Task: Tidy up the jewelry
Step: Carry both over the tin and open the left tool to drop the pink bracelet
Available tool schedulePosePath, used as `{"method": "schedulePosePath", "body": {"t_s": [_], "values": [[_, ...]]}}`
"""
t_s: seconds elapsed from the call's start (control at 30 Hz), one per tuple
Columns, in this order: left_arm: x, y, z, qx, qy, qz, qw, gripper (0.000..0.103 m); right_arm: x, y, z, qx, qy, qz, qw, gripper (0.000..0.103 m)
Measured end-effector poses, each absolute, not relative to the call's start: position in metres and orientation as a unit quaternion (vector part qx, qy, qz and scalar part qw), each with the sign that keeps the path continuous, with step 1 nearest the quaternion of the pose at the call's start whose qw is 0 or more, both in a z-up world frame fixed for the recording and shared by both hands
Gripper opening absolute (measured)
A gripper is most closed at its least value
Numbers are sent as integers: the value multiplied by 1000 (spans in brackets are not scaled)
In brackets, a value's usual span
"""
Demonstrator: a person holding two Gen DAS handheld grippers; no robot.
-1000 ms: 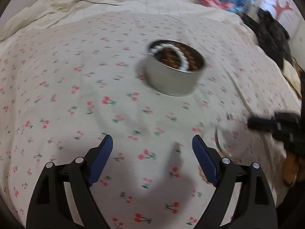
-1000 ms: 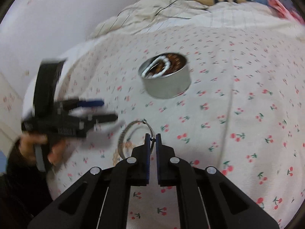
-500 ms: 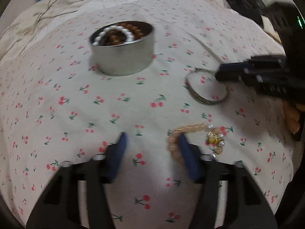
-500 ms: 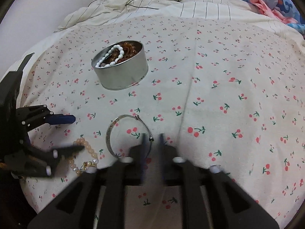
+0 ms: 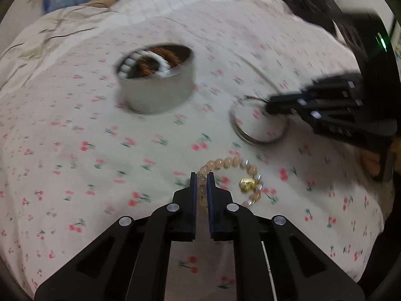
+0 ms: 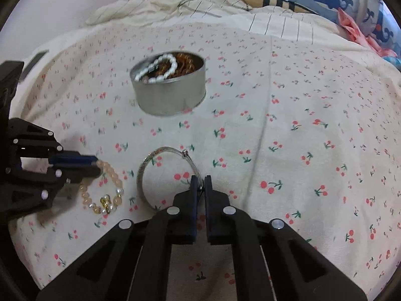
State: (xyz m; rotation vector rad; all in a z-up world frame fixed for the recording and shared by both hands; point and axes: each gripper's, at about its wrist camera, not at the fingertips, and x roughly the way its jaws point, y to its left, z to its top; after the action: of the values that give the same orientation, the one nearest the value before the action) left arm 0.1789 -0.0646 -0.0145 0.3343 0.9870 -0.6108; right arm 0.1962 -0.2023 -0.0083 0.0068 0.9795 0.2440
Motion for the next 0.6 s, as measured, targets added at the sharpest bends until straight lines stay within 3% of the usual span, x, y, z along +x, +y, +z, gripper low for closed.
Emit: {"method": "schedulePosePath", "body": {"t_s": [0.6], "values": [[187,-49,36,116,405,-274,865,7,201,-211,28,59,392,117,911,6]]}}
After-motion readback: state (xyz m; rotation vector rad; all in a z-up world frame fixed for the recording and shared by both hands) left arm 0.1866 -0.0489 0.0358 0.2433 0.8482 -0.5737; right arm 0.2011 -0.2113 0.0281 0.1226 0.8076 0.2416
